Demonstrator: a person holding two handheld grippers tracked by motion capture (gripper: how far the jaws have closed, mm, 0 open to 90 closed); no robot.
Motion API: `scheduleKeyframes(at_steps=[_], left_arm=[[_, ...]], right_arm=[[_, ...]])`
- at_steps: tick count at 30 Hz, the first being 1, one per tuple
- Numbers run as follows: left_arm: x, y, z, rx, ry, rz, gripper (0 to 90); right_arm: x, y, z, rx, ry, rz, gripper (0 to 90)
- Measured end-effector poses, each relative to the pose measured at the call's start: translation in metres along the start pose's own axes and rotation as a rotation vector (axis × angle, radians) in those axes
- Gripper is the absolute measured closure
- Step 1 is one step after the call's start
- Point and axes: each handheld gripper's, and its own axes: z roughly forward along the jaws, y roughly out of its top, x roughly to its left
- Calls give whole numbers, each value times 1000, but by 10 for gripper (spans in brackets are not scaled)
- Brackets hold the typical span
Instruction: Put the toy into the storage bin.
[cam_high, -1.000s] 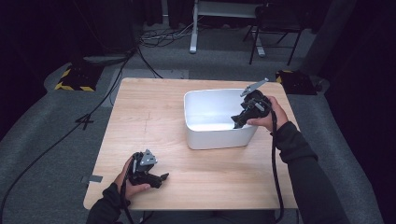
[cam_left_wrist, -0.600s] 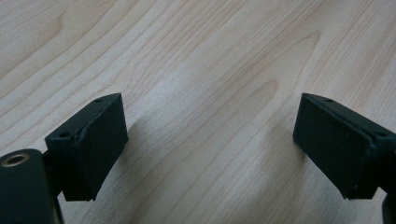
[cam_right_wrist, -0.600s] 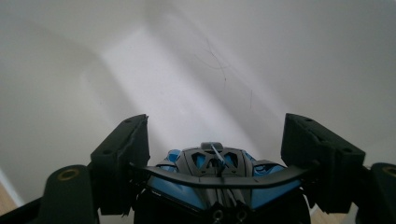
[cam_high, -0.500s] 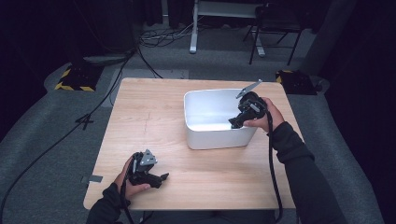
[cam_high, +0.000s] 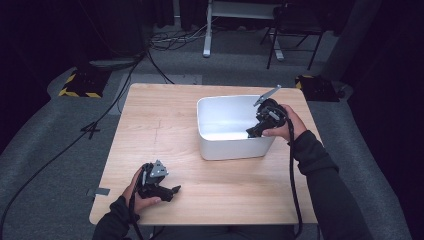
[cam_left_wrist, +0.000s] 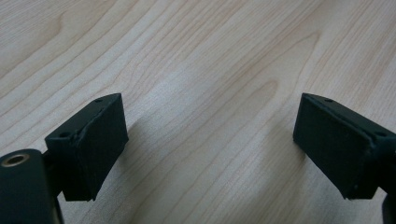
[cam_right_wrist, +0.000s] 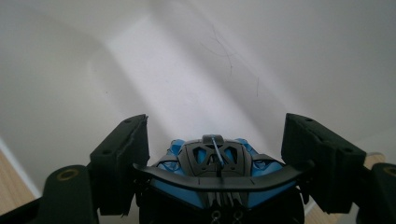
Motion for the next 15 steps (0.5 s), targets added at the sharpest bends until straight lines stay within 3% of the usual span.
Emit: scheduleKeyframes(at_steps=[4, 5, 10, 15], left_arm=[[0, 0, 0, 0, 0, 0, 103], [0, 0, 0, 0, -1, 0, 103], [0, 0, 0, 1, 0, 0, 103], [0, 0, 0, 0, 0, 0, 103]], right_arm=[[0, -1, -3, -2, -10, -5, 240], [-1, -4, -6, -23, -1, 22, 240], [0, -8, -8, -50, -12, 18, 240], [1, -15, -11, -82, 6, 40, 240]])
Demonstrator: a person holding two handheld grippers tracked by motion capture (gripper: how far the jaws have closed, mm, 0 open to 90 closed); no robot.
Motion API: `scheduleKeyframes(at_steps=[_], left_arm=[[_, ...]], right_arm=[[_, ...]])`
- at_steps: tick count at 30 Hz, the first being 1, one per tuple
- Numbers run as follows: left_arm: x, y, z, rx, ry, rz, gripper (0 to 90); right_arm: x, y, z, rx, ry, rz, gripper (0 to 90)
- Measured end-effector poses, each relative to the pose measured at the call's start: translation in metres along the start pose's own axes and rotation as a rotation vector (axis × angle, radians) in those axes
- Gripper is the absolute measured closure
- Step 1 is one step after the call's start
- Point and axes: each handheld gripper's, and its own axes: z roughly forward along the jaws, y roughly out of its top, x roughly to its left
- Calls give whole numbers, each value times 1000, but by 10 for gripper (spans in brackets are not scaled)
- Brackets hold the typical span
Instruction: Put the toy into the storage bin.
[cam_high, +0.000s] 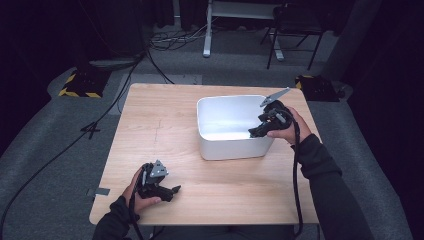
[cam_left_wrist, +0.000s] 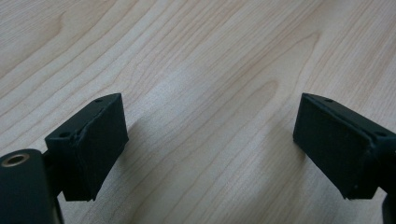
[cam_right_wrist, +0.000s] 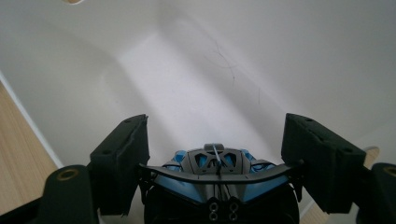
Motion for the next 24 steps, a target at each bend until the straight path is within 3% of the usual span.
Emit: scheduleKeyframes(at_steps=[4, 5, 6, 7, 11, 14, 15, 17, 18, 19, 21, 24], left_arm=[[0, 0, 0, 0, 0, 0, 103], [0, 0, 0, 1, 0, -1, 103], [0, 0, 0, 1, 0, -1, 102], [0, 0, 0, 1, 0, -1, 103], [0, 0, 0, 2, -1, -3, 102], [0, 0, 0, 1, -1, -2, 102], [0, 0, 0, 3, 1, -3, 102], [0, 0, 0, 2, 0, -3, 102], [0, 0, 0, 2, 0, -3, 102], [0, 0, 0, 0, -1, -1, 102], [0, 0, 0, 0, 0, -1, 102], [0, 0, 0, 1, -2, -3, 102]], right_arm=[[1, -2, -4, -5, -31, 7, 240], [2, -4, -4, -16, -62, -34, 240], [2, -4, -4, -16, -62, -34, 240], [4, -6, -6, -17, -98, -53, 240], [8, -8, -8, -31, -149, -55, 239], [10, -7, -9, -40, -175, -86, 239], [13, -7, -10, -59, -186, -123, 241], [16, -6, -11, -76, -245, -160, 243], [16, -6, -11, -76, -245, -160, 243], [22, -6, -18, -148, -260, -165, 278], [24, -5, -20, -163, -239, -164, 304], [24, -6, -18, -139, -234, -156, 280]])
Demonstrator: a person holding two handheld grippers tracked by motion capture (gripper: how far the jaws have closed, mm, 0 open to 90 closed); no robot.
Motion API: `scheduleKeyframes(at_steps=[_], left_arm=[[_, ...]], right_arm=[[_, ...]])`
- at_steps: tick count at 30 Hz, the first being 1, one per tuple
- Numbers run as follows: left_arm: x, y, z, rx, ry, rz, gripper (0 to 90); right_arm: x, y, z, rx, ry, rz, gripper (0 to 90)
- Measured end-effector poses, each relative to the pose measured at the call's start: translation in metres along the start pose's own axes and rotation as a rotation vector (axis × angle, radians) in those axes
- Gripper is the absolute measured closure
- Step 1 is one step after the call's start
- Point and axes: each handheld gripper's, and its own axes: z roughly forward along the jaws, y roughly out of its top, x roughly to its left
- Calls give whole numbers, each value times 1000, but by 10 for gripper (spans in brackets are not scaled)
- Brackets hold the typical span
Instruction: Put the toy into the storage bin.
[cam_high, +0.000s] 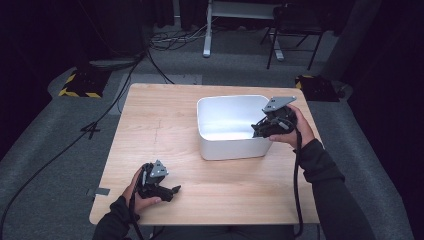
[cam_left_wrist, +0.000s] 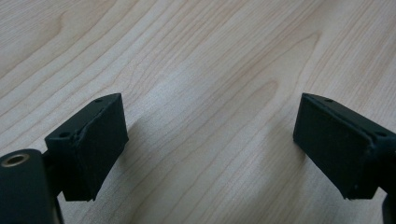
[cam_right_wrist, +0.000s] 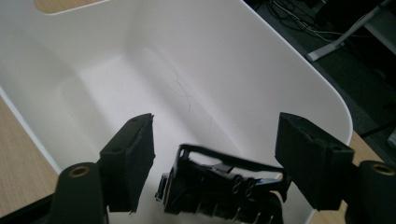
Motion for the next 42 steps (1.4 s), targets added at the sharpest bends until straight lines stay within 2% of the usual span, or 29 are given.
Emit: scheduleKeyframes(at_steps=[3, 6, 7, 12, 28, 38, 41, 42], left_arm=[[0, 0, 0, 0, 2, 0, 102], [0, 0, 0, 0, 2, 1, 102], [0, 0, 0, 0, 3, 2, 102], [0, 0, 0, 1, -2, -4, 101], [0, 0, 1, 1, -4, -6, 99], [0, 0, 0, 2, -3, -5, 99], [0, 0, 0, 1, -2, -5, 99], [0, 0, 0, 1, -1, -3, 99]], right_arm=[[-1, -2, -1, -34, 22, 8, 280], [-1, -2, -2, -45, 21, 29, 280], [-2, -4, -4, -65, 24, 22, 280], [-4, -6, -9, -116, 23, 54, 288], [-8, -19, -27, -167, 5, 112, 276], [-8, -29, -41, -166, -21, 117, 240], [-8, -34, -45, -184, -17, 125, 230], [-9, -37, -49, -185, -30, 121, 227]])
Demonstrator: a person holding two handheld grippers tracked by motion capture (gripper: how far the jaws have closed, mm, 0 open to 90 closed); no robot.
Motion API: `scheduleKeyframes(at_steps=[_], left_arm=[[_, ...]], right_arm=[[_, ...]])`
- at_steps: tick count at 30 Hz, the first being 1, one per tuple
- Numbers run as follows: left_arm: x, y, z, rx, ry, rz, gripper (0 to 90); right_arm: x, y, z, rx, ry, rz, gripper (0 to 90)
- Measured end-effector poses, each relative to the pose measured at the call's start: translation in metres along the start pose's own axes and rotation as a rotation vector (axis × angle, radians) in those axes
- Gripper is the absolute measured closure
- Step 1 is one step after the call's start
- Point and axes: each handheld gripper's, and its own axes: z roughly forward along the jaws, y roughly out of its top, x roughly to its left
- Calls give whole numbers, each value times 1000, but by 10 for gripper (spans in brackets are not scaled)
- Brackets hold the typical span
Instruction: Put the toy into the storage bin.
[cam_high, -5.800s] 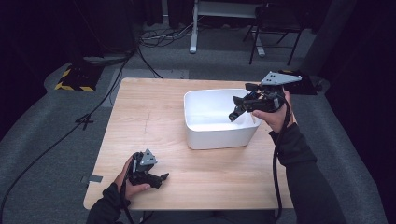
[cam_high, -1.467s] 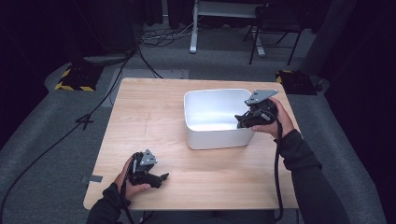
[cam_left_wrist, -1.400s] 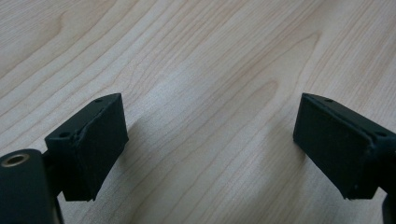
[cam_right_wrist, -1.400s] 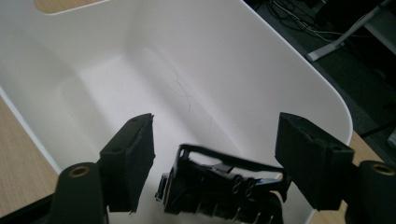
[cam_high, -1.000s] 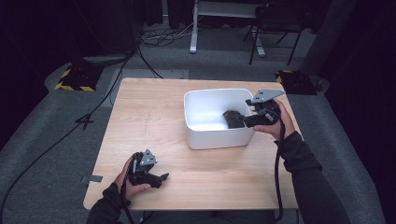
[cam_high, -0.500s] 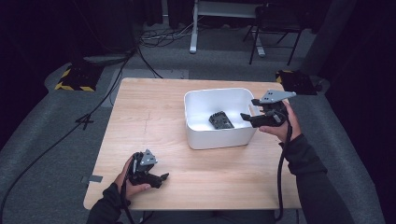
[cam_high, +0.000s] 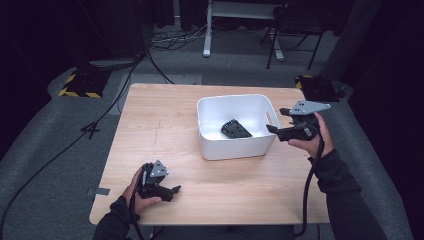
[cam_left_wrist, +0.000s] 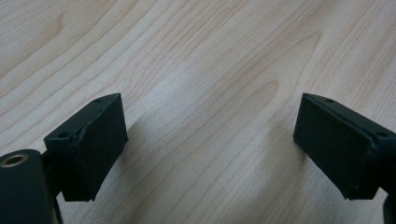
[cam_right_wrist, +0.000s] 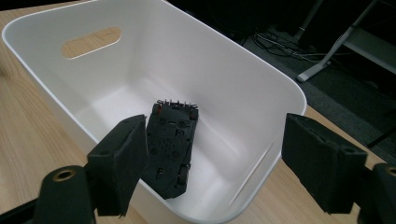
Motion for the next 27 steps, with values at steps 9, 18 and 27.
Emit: scheduleKeyframes(at_steps=[9, 18, 27], left_arm=[[-1, 0, 0, -2, -3, -9, 99], [-1, 0, 0, -3, -3, -9, 99], [0, 0, 0, 0, -4, -7, 99]], right_arm=[[4, -11, -12, -7, -37, -2, 209], [8, -23, -23, -25, -45, 2, 198], [16, -39, -34, -27, -43, -11, 193]])
